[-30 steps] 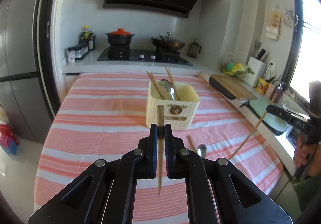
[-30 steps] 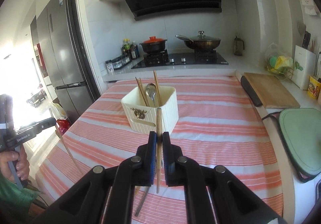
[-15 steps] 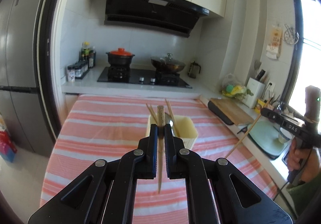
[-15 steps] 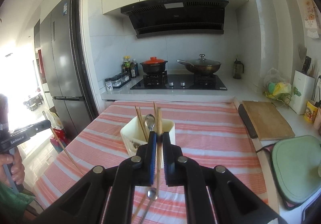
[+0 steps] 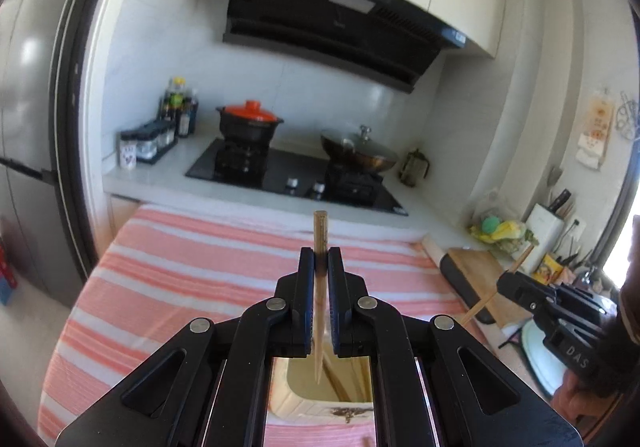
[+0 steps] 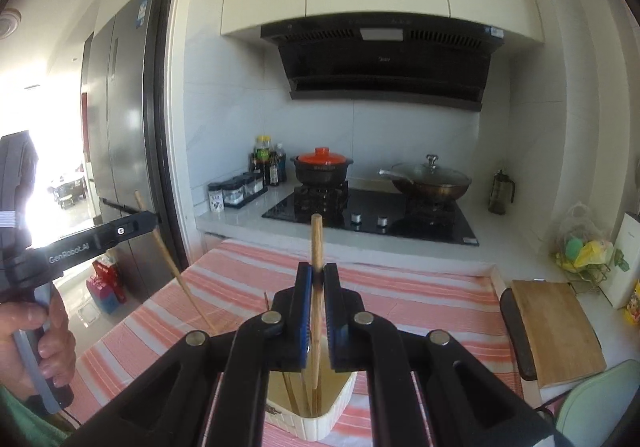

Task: Organize utensils
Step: 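Carry both chopsticks over the caddy and lower them in with both tools, then open both tools to release the chopsticks into the caddy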

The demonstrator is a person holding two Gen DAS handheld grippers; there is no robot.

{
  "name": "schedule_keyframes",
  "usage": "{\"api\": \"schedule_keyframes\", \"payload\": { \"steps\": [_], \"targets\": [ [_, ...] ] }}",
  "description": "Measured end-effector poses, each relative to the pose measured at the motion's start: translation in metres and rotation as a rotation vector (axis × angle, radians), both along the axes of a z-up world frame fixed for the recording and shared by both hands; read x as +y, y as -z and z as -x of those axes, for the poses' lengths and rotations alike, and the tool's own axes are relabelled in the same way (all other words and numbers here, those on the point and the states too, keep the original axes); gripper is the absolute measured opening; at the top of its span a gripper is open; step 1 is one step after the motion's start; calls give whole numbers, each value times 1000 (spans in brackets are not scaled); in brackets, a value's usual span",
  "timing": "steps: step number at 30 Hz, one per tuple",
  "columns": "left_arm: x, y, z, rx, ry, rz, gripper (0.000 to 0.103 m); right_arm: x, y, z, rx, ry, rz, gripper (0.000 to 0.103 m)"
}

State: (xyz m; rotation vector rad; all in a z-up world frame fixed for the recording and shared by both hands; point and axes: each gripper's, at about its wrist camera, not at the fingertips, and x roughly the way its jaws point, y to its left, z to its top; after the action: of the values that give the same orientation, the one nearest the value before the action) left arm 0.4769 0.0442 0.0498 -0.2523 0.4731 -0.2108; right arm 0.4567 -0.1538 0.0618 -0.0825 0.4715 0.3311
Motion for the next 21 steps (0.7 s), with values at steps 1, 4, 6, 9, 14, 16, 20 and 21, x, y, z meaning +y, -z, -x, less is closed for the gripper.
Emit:
{"api": "schedule_keyframes", "payload": {
  "steps": [1,4,6,9,14,16,20,21],
  "targets": [
    [-2,11,-10,40,9,-1,5,4,11,-12,49,-6,15,6],
    [-11,41,-30,149,45,-12,5,10,47,-40,196,-17,34,6],
    [-18,54,-38,196,65,-33,5,11,65,-51,246,-19,29,7],
    [-28,63,-48,257,70,-49,23,12,81,-67,287,-10,-21,8],
    [-22,46,-30,224,52,-46,54,-2,68,-61,260,55,-145,32],
    [-17,42,-9,217,66,-79,62,-10,59,-40,228,49,-135,32],
    [-6,64,60,240,160,-168,86,-35,69,34,206,-4,-30,33],
    [-4,78,80,259,187,-192,90,-44,81,57,216,-15,9,34]
  ]
}}
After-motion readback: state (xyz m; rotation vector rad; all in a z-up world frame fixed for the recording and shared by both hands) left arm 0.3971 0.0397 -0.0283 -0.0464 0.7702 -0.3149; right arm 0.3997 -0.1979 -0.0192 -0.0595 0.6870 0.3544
